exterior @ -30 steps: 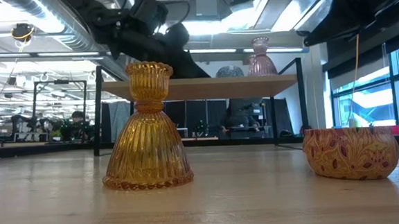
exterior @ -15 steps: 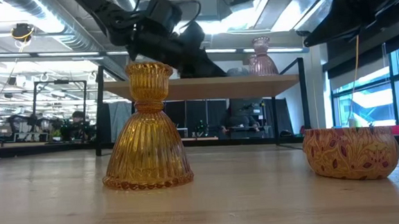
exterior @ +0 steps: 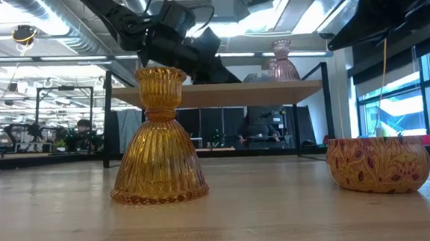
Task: Pick & Place candle stick holders
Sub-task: Adjust the light blue scented candle on the shelf
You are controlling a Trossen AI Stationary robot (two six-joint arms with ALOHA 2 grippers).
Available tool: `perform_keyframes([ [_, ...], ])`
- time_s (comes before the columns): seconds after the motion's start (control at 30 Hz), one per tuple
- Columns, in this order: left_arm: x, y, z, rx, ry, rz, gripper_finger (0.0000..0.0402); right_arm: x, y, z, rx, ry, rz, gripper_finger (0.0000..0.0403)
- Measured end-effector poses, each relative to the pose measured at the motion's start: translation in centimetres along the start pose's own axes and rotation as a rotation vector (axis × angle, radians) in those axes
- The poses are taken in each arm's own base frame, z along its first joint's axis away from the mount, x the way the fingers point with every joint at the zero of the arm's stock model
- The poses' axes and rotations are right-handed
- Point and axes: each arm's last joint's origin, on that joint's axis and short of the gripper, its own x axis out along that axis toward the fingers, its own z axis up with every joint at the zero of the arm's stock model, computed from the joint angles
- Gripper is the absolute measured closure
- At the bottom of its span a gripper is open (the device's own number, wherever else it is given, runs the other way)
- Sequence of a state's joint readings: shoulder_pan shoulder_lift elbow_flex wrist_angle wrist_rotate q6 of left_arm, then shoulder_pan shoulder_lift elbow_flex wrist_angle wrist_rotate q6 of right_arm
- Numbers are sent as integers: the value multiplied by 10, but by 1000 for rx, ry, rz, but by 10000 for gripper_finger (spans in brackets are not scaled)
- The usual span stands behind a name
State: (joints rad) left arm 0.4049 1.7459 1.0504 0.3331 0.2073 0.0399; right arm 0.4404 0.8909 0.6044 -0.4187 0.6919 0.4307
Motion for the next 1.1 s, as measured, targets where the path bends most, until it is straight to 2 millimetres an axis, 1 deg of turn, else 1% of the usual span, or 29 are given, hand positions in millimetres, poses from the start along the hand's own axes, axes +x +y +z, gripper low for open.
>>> perform_keyframes([
  [0.13, 3, 1, -4, -3, 8, -4, 400, 0, 0, 0, 1, -2, 1, 400],
  [0.27, 11, 3, -7, -12, 17, -26, 400, 0, 0, 0, 2, -2, 0, 400],
  [0.5, 28, 2, 2, 2, -3, -63, 400, 0, 0, 0, 1, -2, 0, 400],
  [0.63, 34, 0, 9, 16, -20, -75, 400, 0, 0, 0, -1, 2, 2, 400],
  [0.83, 34, -2, 14, 32, -20, -79, 400, 0, 0, 0, -3, 7, 7, 400],
  [1.1, 32, 11, 13, 22, -8, -40, 400, 0, 0, 0, -3, 7, 10, 400],
])
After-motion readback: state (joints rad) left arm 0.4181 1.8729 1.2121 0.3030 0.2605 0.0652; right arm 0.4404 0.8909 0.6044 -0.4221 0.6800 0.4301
